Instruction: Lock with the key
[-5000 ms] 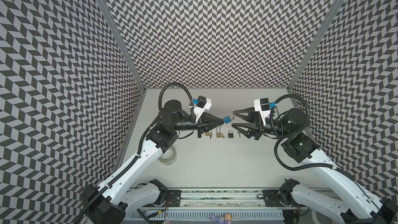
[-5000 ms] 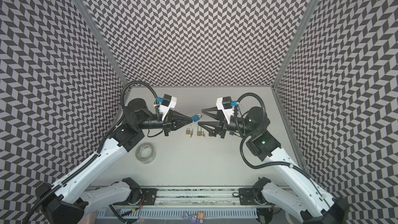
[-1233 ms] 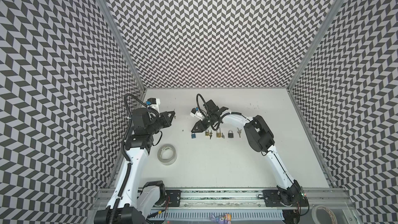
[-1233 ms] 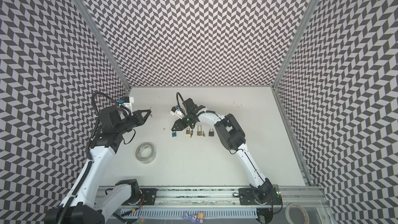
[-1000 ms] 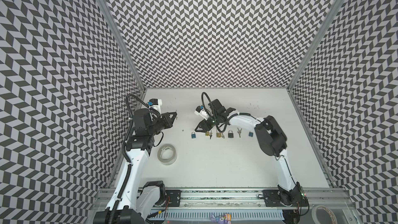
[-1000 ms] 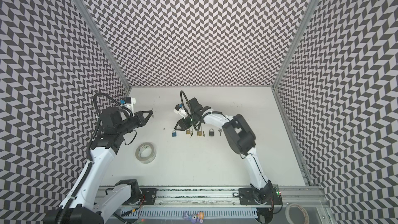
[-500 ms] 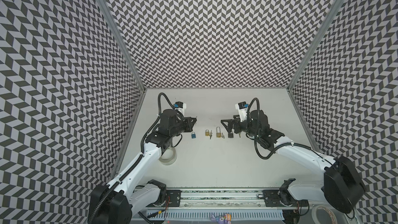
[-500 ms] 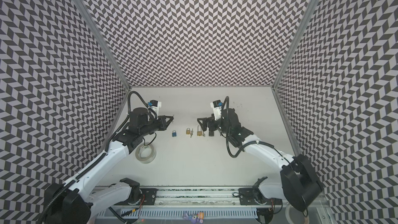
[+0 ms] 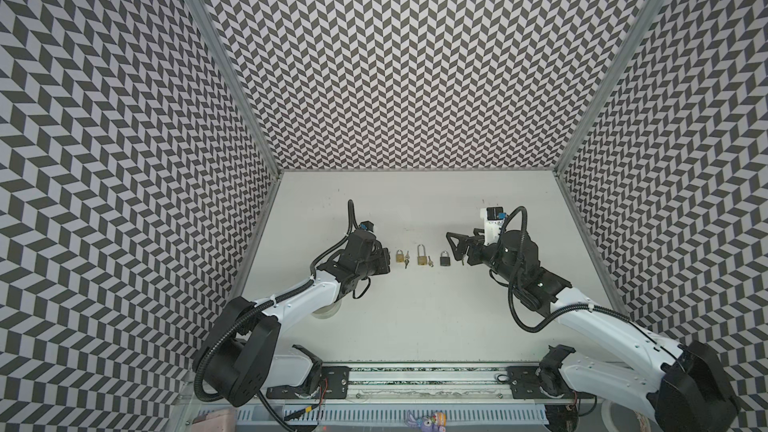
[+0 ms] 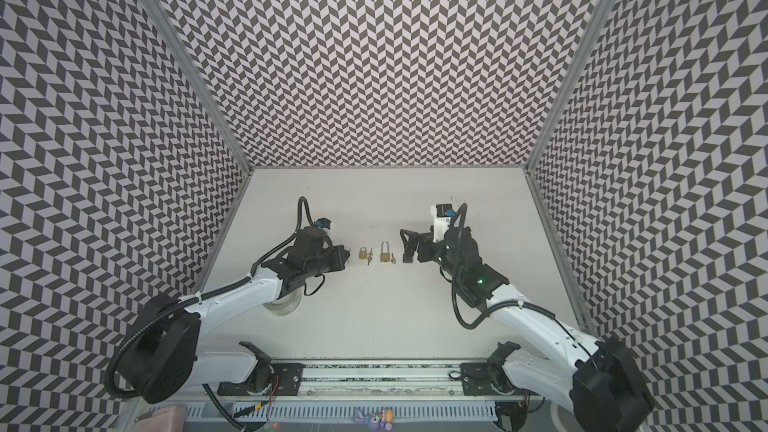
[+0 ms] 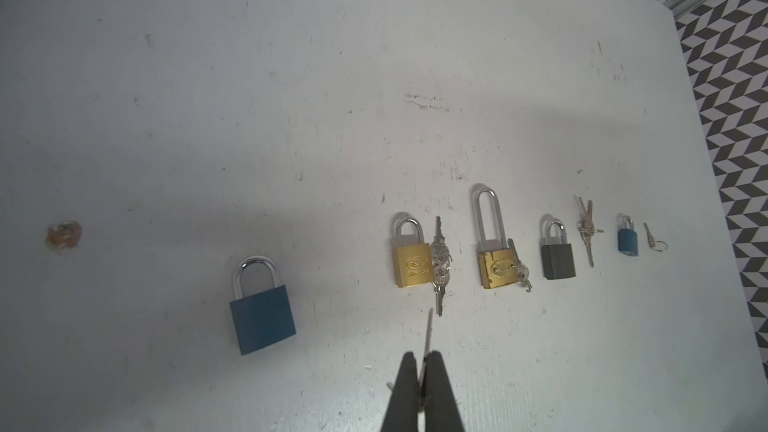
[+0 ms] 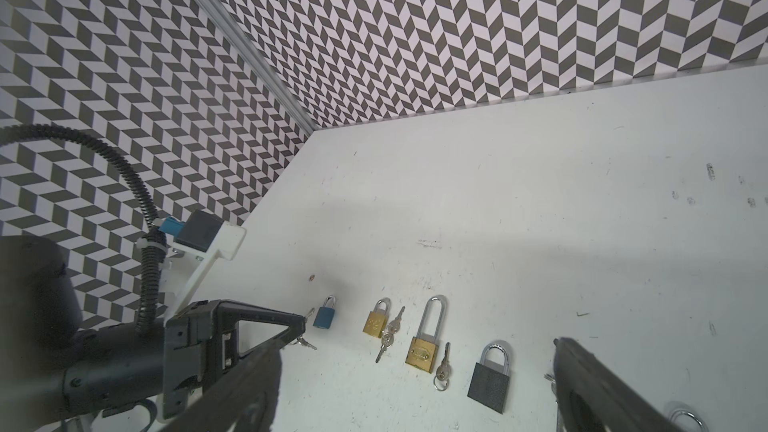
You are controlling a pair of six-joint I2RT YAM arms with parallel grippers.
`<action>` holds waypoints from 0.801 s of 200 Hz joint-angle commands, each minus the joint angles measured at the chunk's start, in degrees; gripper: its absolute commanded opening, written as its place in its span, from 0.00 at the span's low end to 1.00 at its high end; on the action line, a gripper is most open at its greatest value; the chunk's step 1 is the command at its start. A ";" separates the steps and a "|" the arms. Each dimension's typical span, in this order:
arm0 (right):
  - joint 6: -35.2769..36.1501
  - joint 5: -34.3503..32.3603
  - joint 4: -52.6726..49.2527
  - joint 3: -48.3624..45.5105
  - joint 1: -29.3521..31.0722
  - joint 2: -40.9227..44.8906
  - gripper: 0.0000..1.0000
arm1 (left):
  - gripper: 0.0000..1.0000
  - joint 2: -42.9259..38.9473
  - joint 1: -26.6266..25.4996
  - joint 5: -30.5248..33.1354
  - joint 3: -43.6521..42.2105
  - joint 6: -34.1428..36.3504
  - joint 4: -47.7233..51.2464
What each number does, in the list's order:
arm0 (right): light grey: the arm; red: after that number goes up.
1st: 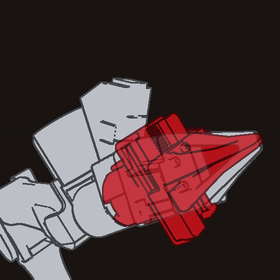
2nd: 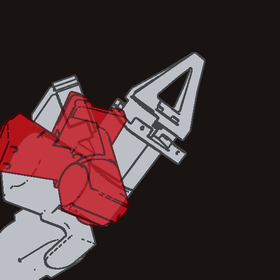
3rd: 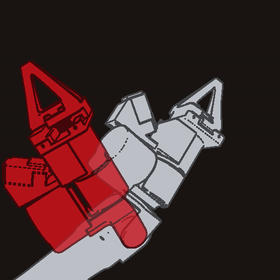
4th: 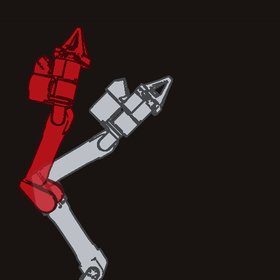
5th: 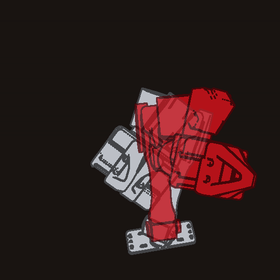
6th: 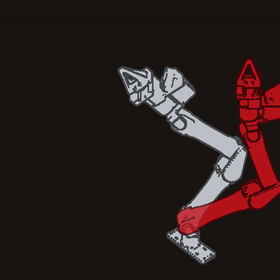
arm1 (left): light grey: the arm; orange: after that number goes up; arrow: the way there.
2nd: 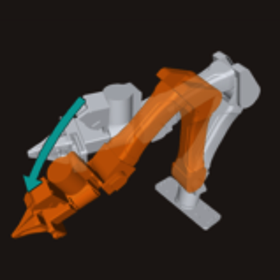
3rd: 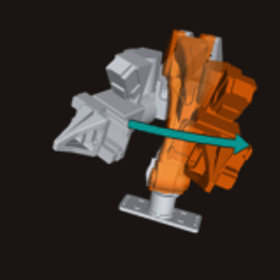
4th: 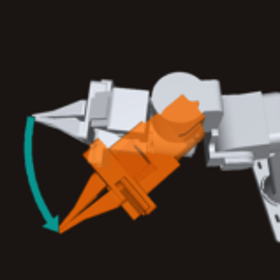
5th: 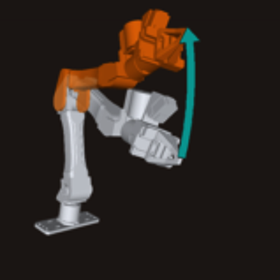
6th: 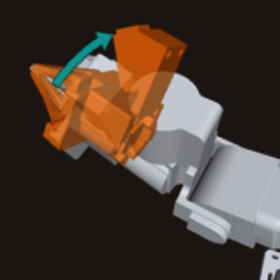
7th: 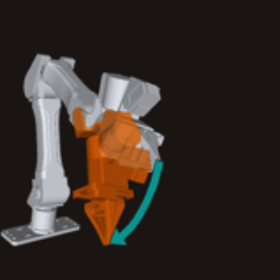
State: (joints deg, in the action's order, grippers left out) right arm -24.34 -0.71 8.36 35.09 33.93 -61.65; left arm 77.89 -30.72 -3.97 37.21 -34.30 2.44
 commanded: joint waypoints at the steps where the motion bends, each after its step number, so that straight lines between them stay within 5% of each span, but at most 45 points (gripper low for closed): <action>1: -0.61 -1.74 -0.59 1.13 -0.10 -0.25 1.00 | 0.00 2.35 -0.22 3.91 0.19 -1.20 -2.06; 160: 0.72 -6.09 -5.35 1.76 -0.09 4.41 1.00 | 0.00 12.60 -0.04 8.33 3.46 -0.51 -5.23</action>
State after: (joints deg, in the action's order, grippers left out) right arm -23.38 -5.50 2.57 36.03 33.93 -58.61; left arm 90.45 -30.79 2.48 38.96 -34.39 -0.95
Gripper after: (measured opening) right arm 0.997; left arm 0.048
